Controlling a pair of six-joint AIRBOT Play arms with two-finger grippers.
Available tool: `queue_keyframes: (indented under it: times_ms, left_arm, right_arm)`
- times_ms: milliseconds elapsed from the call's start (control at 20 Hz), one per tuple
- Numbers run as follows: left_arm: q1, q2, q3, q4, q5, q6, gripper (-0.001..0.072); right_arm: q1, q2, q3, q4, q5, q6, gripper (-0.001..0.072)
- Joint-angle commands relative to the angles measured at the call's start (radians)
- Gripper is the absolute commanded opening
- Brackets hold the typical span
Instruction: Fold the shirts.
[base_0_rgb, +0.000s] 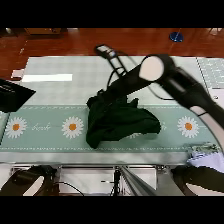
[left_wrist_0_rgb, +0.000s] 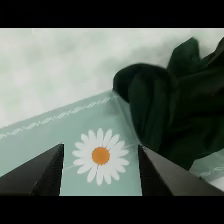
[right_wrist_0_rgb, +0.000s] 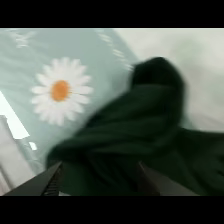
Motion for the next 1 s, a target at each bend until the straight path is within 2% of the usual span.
queue_keyframes:
  times_ms: [0, 100, 150, 250, 550, 700, 950]
  left_arm:
    - [0.0, -0.021, -0.113, 0.023, 0.006, 0.018, 0.0551]
    - [0.0, -0.054, -0.202, -0.05, 0.039, 0.048, 0.0661]
    - [0.0, -0.078, -0.244, -0.108, 0.064, 0.057, 0.0693]
    - [0.0, -0.139, -0.32, -0.245, 0.126, 0.084, 0.0694]
    - [-0.006, -0.395, -0.364, -0.587, 0.261, 0.203, 0.0697]
    - [-0.053, -0.532, -0.364, -0.59, 0.265, 0.211, 0.0697]
    - [-0.155, -0.661, -0.364, -0.59, 0.284, 0.211, 0.0697]
  right_arm:
    - [-0.166, 0.124, 0.001, -0.237, 0.157, 0.001, 0.0543]
    - [-0.305, 0.191, 0.001, -0.398, 0.246, 0.013, 0.0543]
    - [-0.369, 0.211, 0.001, -0.452, 0.281, 0.013, 0.0543]
    - [-0.509, 0.229, 0.0, -0.496, 0.331, 0.011, 0.0542]
    - [-0.853, 0.23, -0.105, -0.3, 0.329, -0.035, 0.0543]
    - [-0.923, 0.23, -0.2, -0.216, 0.303, -0.053, 0.0543]
    - [-0.93, 0.23, -0.352, -0.178, 0.245, -0.072, 0.0543]
